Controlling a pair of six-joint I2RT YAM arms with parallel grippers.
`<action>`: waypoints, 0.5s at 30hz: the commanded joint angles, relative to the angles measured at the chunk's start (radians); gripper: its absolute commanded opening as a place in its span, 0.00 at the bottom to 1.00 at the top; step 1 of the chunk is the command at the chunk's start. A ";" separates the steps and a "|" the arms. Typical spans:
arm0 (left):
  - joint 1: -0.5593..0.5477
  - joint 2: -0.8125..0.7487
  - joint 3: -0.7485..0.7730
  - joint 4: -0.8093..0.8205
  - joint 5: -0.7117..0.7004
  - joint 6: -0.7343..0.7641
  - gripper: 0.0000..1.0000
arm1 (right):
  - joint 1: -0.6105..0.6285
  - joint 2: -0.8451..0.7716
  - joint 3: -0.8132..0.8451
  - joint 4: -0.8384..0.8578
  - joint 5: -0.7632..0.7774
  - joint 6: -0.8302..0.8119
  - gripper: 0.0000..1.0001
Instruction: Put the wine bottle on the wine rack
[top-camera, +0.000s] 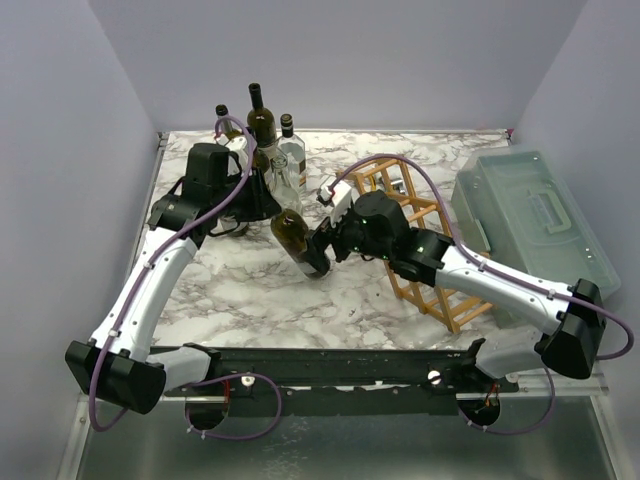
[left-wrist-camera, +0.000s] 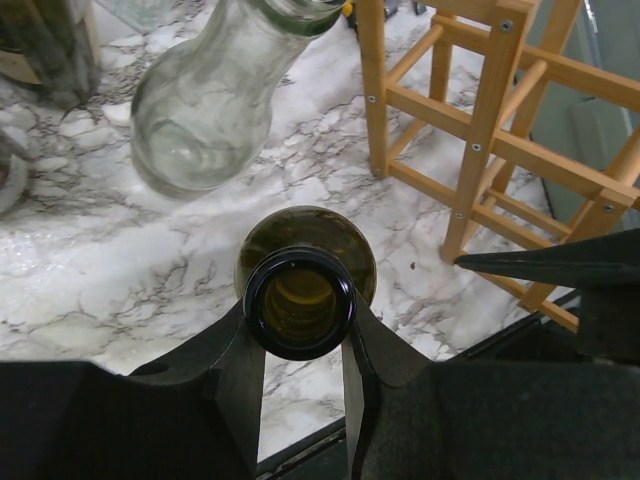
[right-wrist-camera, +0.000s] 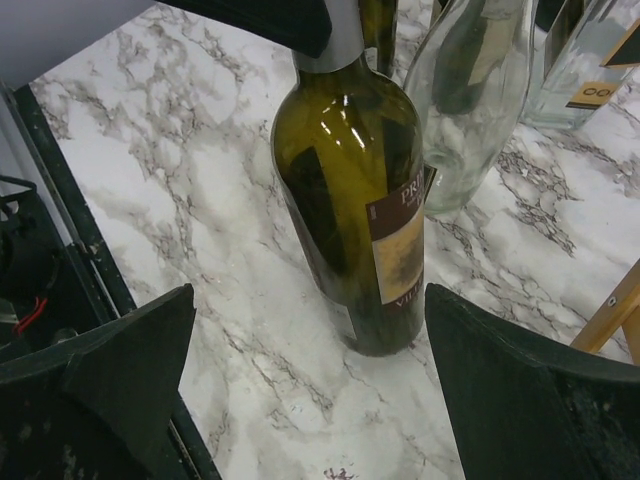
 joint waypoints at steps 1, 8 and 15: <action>-0.007 -0.001 -0.008 0.118 0.109 -0.067 0.00 | 0.023 0.036 0.003 0.020 0.088 -0.037 1.00; -0.008 0.010 -0.017 0.123 0.118 -0.073 0.00 | 0.051 0.128 -0.005 0.131 0.189 -0.088 1.00; -0.008 0.004 -0.028 0.123 0.135 -0.073 0.00 | 0.054 0.231 0.072 0.124 0.265 -0.170 1.00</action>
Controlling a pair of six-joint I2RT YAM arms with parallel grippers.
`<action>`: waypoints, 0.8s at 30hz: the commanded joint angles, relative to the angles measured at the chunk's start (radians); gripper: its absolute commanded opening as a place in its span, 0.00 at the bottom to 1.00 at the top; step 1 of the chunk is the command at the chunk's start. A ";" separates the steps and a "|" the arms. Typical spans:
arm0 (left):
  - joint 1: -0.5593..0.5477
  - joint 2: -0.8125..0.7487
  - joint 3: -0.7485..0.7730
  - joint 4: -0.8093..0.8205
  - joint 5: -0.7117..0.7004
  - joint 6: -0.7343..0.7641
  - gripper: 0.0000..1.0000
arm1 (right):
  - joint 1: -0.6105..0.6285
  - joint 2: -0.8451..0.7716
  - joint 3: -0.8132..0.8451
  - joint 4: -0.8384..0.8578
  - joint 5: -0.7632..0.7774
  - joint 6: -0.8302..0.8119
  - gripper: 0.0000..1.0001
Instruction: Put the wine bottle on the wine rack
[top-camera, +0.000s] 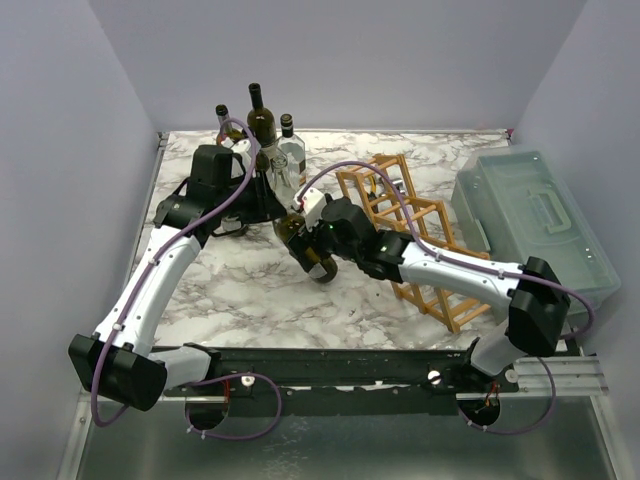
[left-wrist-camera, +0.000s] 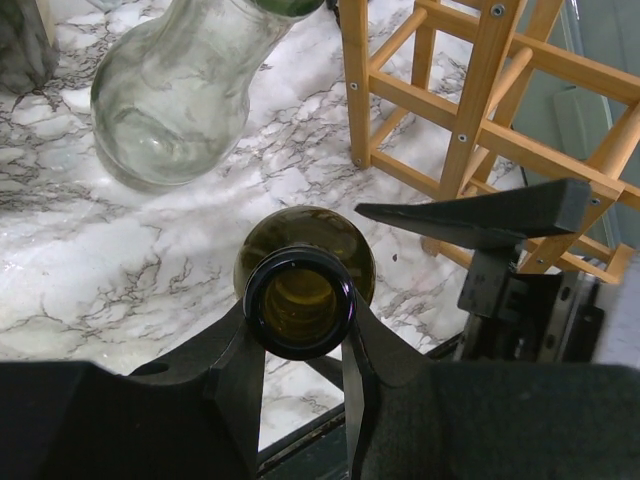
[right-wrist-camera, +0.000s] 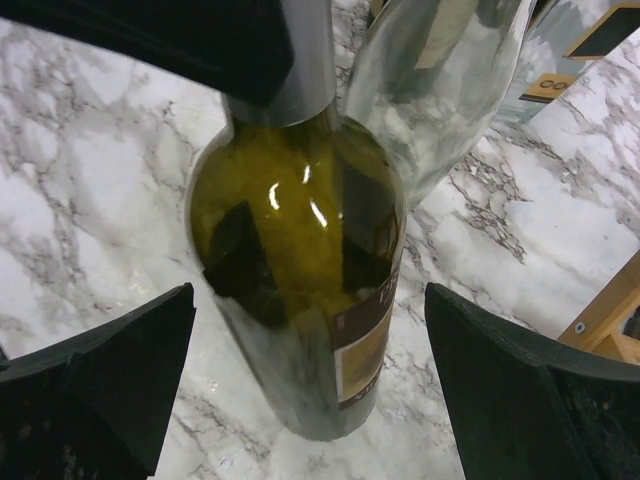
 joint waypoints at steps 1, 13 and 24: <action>-0.004 -0.016 0.004 0.079 0.074 -0.031 0.00 | 0.007 0.045 0.045 0.037 0.085 -0.077 1.00; -0.003 -0.030 -0.007 0.081 0.085 -0.030 0.00 | 0.019 0.086 -0.017 0.207 0.033 -0.136 1.00; -0.004 -0.036 -0.004 0.079 0.111 -0.020 0.00 | 0.020 0.112 -0.067 0.302 0.009 -0.171 0.80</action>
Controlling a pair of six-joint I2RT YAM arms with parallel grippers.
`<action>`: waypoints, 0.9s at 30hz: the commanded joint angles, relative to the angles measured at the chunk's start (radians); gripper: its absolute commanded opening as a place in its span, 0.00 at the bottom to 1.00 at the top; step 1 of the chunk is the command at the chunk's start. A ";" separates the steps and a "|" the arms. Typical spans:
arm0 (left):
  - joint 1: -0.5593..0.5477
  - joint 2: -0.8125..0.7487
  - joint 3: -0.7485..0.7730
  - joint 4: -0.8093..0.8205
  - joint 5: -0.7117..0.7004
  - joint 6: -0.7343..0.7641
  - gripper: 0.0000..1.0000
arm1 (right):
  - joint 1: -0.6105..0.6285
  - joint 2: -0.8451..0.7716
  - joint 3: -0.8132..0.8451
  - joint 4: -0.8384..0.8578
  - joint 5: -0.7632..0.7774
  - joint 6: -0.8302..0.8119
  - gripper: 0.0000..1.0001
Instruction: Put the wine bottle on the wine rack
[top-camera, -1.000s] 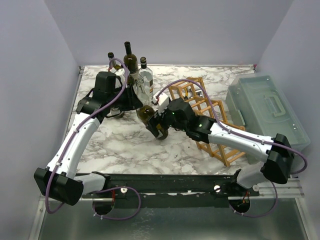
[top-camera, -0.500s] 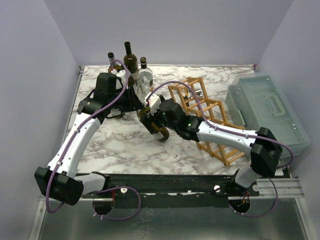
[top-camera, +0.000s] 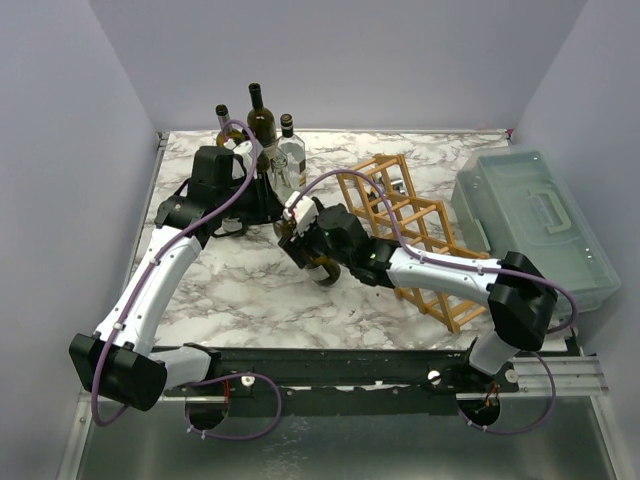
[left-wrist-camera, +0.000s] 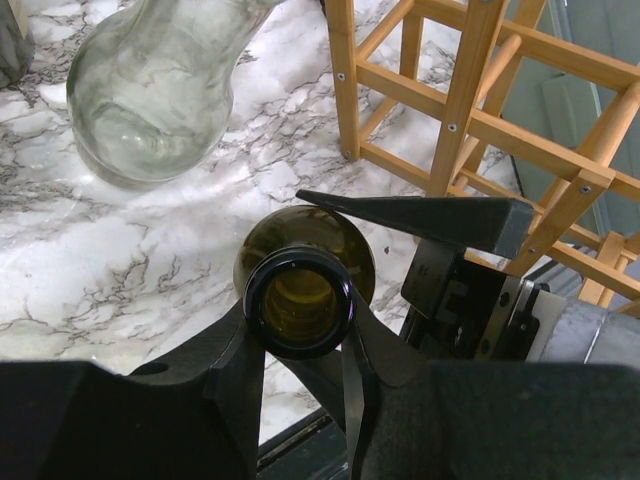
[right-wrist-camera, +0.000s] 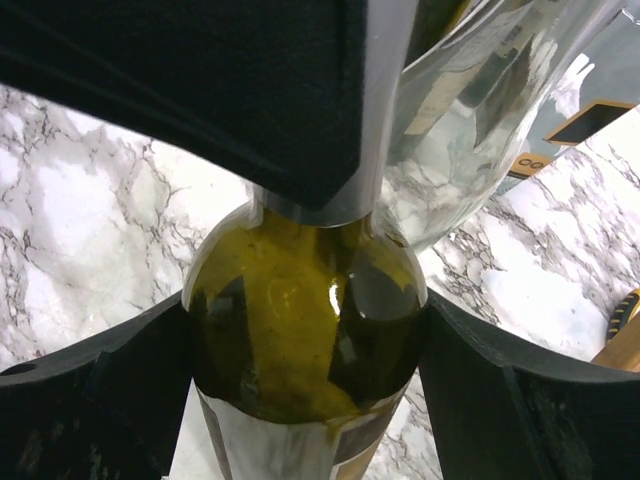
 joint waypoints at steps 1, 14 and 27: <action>-0.003 -0.038 0.011 0.068 0.078 -0.017 0.00 | 0.009 0.024 -0.022 0.062 -0.017 -0.017 0.70; -0.003 -0.097 0.132 -0.084 -0.115 0.131 0.99 | 0.008 -0.120 -0.145 -0.020 -0.204 -0.291 0.01; -0.005 -0.189 0.151 -0.119 -0.495 0.131 0.99 | 0.100 -0.194 0.010 -0.502 -0.224 -0.365 0.01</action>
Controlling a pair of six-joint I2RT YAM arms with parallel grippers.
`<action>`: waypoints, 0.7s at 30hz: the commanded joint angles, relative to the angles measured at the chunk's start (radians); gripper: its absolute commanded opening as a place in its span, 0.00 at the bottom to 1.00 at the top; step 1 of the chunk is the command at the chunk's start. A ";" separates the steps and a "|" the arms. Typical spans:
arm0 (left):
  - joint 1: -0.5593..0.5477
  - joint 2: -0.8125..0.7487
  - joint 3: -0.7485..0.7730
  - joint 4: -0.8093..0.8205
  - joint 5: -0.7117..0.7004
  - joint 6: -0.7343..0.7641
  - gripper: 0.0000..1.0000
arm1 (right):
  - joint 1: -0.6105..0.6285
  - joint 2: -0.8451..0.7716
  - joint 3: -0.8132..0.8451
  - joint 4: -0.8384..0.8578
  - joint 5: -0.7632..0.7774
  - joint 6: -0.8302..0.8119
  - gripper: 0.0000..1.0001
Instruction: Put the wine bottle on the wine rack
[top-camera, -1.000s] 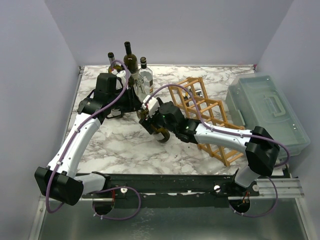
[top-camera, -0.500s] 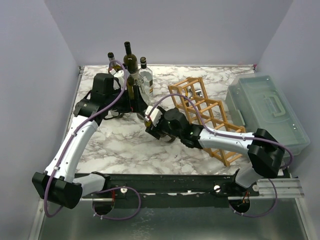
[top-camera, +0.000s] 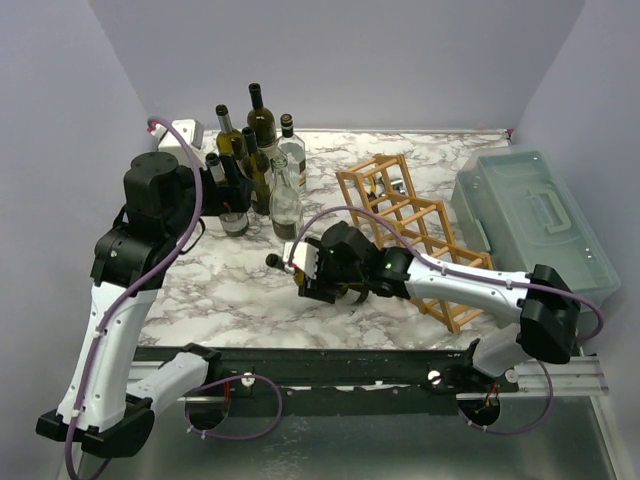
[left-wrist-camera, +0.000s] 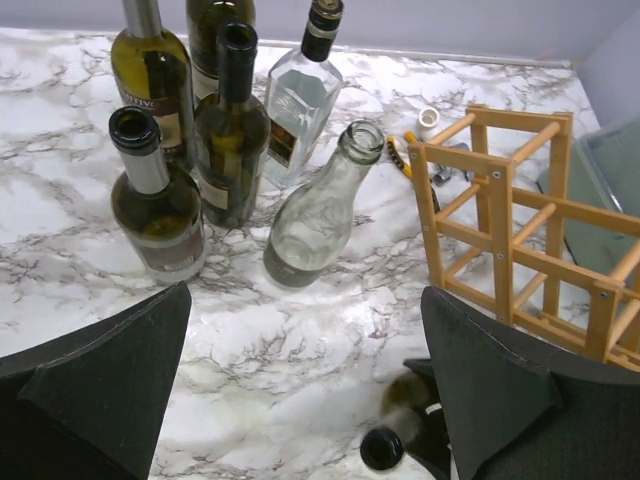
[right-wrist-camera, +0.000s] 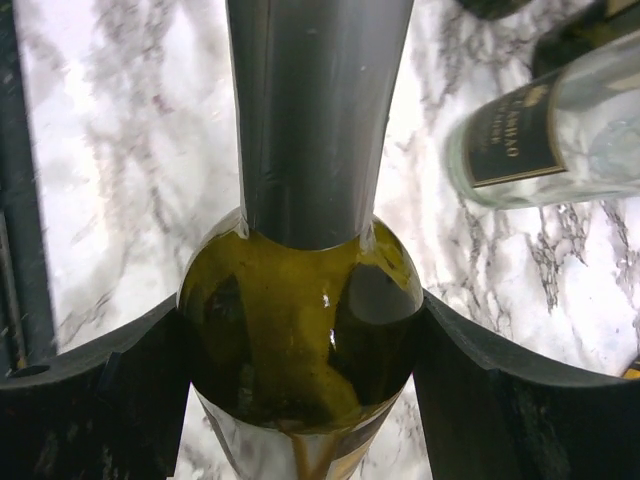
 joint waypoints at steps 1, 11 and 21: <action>-0.003 0.040 -0.079 0.006 -0.091 -0.003 0.99 | 0.079 -0.076 0.069 -0.182 0.057 -0.086 0.01; -0.011 0.108 -0.153 0.128 -0.013 -0.048 0.99 | 0.156 -0.107 0.067 -0.344 0.155 -0.262 0.01; -0.011 0.164 -0.225 0.168 -0.001 -0.031 0.99 | 0.195 -0.058 0.136 -0.509 0.293 -0.303 0.00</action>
